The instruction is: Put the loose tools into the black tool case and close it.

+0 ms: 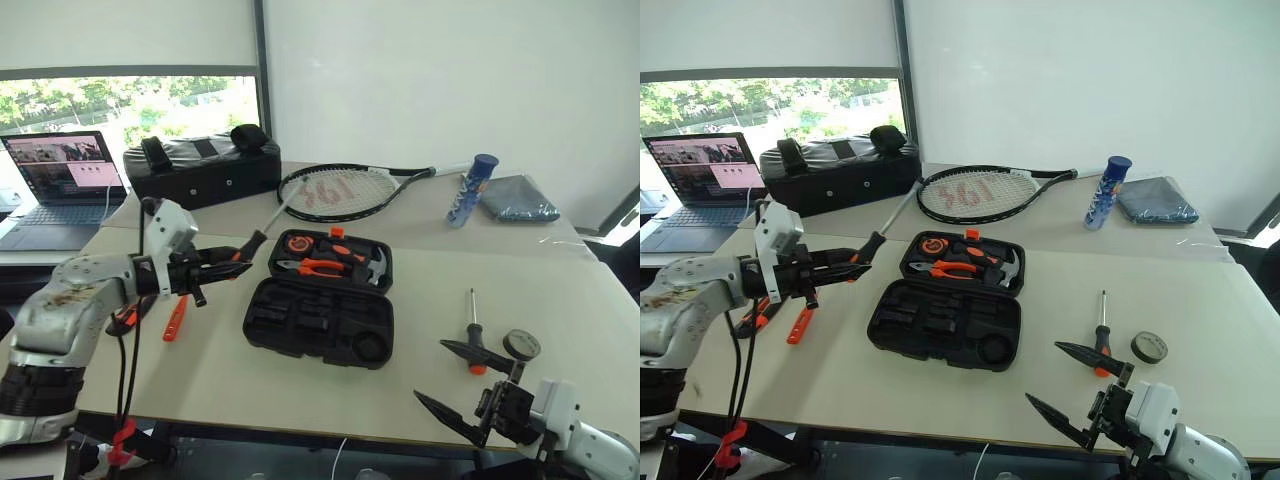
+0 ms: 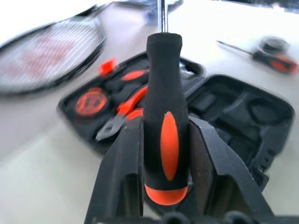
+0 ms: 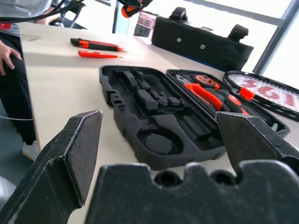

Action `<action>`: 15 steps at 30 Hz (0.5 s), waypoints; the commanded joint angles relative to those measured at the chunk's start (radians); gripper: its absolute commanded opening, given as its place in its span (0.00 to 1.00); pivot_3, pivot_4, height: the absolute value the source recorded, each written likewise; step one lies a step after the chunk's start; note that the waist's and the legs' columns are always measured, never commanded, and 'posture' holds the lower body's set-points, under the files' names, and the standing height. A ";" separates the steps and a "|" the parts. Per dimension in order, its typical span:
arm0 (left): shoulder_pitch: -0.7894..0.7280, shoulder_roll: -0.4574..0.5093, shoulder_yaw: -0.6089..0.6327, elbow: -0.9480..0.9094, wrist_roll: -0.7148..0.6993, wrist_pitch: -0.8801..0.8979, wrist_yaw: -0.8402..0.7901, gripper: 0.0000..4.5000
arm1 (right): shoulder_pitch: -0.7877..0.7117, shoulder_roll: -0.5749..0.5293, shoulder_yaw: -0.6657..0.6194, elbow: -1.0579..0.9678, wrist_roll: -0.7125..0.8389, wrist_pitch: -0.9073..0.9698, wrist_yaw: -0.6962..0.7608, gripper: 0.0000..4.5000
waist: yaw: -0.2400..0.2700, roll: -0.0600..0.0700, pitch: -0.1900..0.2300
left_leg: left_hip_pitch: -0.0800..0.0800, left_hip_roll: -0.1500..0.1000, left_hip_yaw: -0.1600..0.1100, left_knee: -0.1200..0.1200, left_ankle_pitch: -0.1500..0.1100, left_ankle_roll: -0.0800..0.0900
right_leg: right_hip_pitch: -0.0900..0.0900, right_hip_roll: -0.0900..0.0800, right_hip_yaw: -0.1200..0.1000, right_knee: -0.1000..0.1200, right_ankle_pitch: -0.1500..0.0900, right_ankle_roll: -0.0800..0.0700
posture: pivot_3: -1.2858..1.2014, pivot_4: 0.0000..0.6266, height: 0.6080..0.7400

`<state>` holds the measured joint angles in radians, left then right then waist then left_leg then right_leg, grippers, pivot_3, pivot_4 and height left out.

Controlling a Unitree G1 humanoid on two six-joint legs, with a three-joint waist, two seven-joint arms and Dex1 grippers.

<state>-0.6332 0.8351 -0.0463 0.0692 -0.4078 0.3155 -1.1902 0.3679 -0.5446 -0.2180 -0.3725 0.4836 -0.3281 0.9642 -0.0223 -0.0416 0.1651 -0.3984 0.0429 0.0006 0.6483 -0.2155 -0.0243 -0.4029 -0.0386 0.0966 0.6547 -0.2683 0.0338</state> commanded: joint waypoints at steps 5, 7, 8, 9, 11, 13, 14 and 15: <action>-0.385 -0.165 -0.293 0.678 0.420 -0.616 -0.147 0.19 | 0.005 0.005 -0.011 -0.086 -0.005 0.008 -0.059 1.00 | 0.007 0.000 0.000 | -0.004 0.000 0.000 0.006 0.000 0.001 | 0.000 0.000 0.000 0.000 0.001 0.003 | 0.52 0.24 1.00; -0.453 -0.212 -0.322 0.807 0.479 -0.707 -0.132 0.19 | 0.006 0.011 -0.008 -0.096 -0.010 0.011 -0.077 1.00 | 0.007 0.000 0.000 | -0.009 0.000 -0.001 0.011 -0.002 0.004 | -0.002 0.000 0.000 0.000 0.001 0.004 | 0.52 0.24 1.00; -0.477 -0.233 -0.334 0.860 0.500 -0.756 -0.145 0.19 | 0.008 0.015 -0.005 -0.101 -0.015 0.012 -0.086 1.00 | 0.005 0.000 0.000 | -0.010 0.000 -0.001 0.012 -0.002 0.004 | -0.002 0.000 0.000 -0.001 0.001 0.005 | 0.52 0.24 1.00; -0.497 -0.251 -0.342 0.905 0.515 -0.788 -0.155 0.19 | 0.010 0.019 -0.001 -0.107 -0.020 0.012 -0.095 1.00 | 0.003 0.000 0.000 | -0.010 -0.001 -0.001 0.012 -0.003 0.005 | -0.002 0.000 0.000 -0.001 0.001 0.005 | 0.52 0.24 1.00; -0.525 -0.286 -0.346 0.975 0.536 -0.824 -0.161 0.19 | 0.015 0.026 0.007 -0.118 -0.029 0.014 -0.109 1.00 | 0.002 0.000 0.000 | -0.010 -0.001 -0.001 0.012 -0.003 0.005 | -0.002 0.000 0.000 -0.002 0.001 0.005 | 0.52 0.24 1.00; -0.549 -0.310 -0.355 1.033 0.572 -0.849 -0.144 0.19 | 0.019 0.034 0.016 -0.129 -0.038 0.016 -0.122 1.00 | 0.003 0.000 0.000 | -0.010 -0.001 -0.001 0.012 -0.003 0.005 | -0.002 0.000 0.000 -0.002 0.000 0.006 | 0.52 0.24 1.00; -0.559 -0.319 -0.360 1.059 0.592 -0.856 -0.129 0.19 | 0.020 0.037 0.019 -0.134 -0.041 0.018 -0.129 1.00 | 0.004 0.000 0.000 | -0.010 -0.001 -0.001 0.012 -0.003 0.005 | -0.002 0.000 0.000 -0.001 0.000 0.006 | 0.52 0.24 1.00; -0.567 -0.326 -0.362 1.080 0.609 -0.861 -0.117 0.19 | 0.022 0.039 0.021 -0.138 -0.043 0.019 -0.134 1.00 | 0.004 0.000 0.000 | -0.010 -0.001 -0.001 0.012 -0.003 0.005 | -0.002 0.000 0.000 -0.001 0.000 0.006 | 0.52 0.24 1.00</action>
<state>-1.1553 0.5122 -0.4037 1.1146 0.1659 -0.5209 -1.3310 0.3829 -0.5109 -0.1976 -0.4694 0.4423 -0.3124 0.8489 -0.0185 -0.0419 0.1653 -0.4087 0.0422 -0.0006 0.6600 -0.2187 -0.0190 -0.4046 -0.0385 0.0969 0.6538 -0.2679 0.0397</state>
